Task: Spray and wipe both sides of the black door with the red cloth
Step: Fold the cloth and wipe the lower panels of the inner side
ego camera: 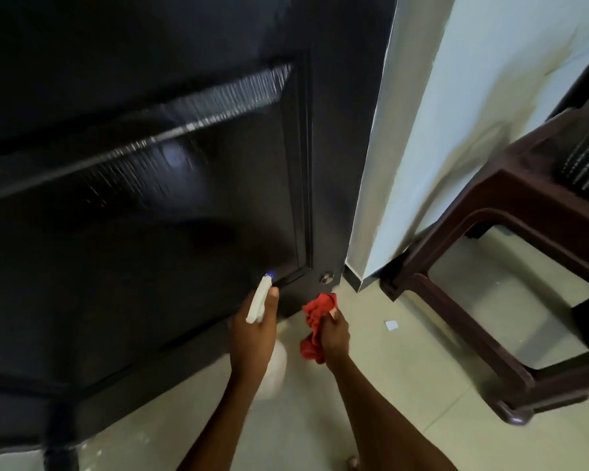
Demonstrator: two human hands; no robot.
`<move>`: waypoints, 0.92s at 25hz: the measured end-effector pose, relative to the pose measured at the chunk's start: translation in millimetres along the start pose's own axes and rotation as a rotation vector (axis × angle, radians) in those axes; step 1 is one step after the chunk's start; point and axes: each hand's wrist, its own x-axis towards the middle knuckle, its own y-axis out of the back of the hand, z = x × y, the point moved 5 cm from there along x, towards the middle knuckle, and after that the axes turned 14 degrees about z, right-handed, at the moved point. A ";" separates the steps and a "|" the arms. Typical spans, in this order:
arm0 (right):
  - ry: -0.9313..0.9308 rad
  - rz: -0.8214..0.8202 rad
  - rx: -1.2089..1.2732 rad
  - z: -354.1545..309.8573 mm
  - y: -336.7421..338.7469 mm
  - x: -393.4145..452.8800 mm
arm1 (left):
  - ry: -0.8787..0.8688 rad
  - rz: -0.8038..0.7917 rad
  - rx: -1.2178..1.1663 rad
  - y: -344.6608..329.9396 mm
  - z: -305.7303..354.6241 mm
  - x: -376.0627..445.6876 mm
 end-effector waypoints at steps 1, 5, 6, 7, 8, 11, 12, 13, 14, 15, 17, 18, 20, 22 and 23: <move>0.026 0.040 0.004 -25.6 22.0 -15.4 | 0.039 0.006 -0.003 12.3 16.5 -7.6; 0.195 0.102 0.094 -180.0 96.1 -87.5 | 0.089 -0.002 -0.053 56.5 120.5 -36.3; 0.231 0.104 0.112 -219.3 112.5 -106.7 | 0.061 0.006 -0.065 68.2 157.1 -43.5; 0.263 0.101 0.126 -258.0 130.1 -127.3 | 0.035 0.017 -0.068 81.3 196.8 -50.4; 0.287 0.100 0.134 -294.6 148.5 -150.0 | 0.028 0.016 -0.087 93.1 239.2 -59.3; 0.318 0.086 0.149 -378.2 197.9 -212.6 | 0.138 0.016 -0.119 126.5 336.1 -92.1; 0.320 0.079 0.147 -406.7 215.3 -234.3 | 0.197 0.029 -0.128 138.1 362.6 -98.7; 0.334 0.074 0.153 -432.3 231.7 -256.5 | 0.222 0.034 -0.145 147.3 385.1 -103.6; 0.353 0.057 0.145 -460.0 250.1 -280.1 | 0.222 0.023 -0.165 159.5 417.0 -112.5; 0.379 0.047 0.127 -481.9 267.5 -300.5 | 0.228 0.010 -0.160 172.9 441.7 -123.3; 0.438 0.022 0.101 -523.3 299.2 -337.1 | 0.214 0.019 -0.184 198.4 486.5 -141.9; 0.478 0.009 0.090 -543.1 311.1 -351.7 | 0.168 0.009 -0.214 212.7 512.6 -150.3; 0.608 0.006 0.040 -575.2 325.9 -368.8 | 0.038 -0.035 -0.251 230.3 547.2 -164.4; 0.736 -0.018 -0.005 -608.0 332.9 -372.8 | 0.008 -0.018 -0.235 234.6 562.3 -162.3; 0.783 -0.043 -0.024 -620.9 332.5 -371.4 | 0.010 0.015 -0.221 233.5 564.5 -159.9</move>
